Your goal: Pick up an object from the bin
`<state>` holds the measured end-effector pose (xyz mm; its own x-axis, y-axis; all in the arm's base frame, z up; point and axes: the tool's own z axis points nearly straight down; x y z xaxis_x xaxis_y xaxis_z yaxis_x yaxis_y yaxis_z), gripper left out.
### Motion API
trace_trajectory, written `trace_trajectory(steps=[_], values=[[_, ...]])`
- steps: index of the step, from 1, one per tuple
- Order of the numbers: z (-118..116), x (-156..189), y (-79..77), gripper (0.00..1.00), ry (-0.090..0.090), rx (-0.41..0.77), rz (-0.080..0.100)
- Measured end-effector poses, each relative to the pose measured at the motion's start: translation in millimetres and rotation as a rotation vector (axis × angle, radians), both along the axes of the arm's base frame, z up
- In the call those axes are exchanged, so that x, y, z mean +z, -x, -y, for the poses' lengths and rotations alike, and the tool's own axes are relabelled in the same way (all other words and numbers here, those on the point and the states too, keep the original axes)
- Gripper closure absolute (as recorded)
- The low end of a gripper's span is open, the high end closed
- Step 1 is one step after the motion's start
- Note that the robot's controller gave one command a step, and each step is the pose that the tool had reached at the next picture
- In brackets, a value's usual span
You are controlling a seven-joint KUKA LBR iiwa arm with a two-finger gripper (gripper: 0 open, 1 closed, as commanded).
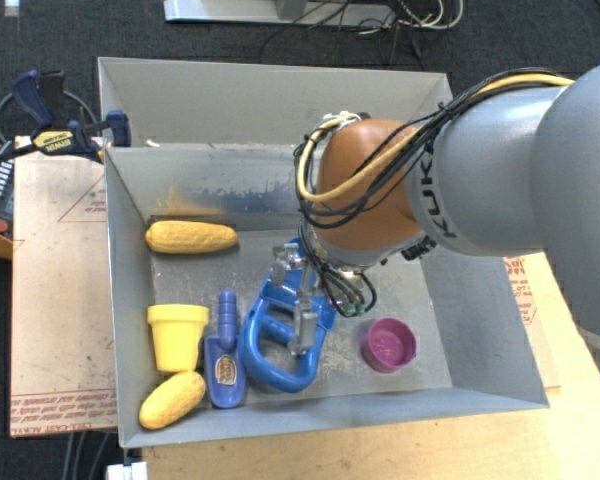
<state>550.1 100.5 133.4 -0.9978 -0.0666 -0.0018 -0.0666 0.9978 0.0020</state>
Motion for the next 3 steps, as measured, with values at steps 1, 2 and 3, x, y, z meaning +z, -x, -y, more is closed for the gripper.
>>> trace_trajectory(steps=[1, 2, 3], values=[[-54.8, -57.5, -26.4, 1.00, -0.005, 0.097, 0.016], [-54.7, -57.5, -26.4, 1.00, -0.006, 0.097, 0.016], [-54.7, -57.5, -26.4, 1.00, -0.006, 0.097, 0.016]])
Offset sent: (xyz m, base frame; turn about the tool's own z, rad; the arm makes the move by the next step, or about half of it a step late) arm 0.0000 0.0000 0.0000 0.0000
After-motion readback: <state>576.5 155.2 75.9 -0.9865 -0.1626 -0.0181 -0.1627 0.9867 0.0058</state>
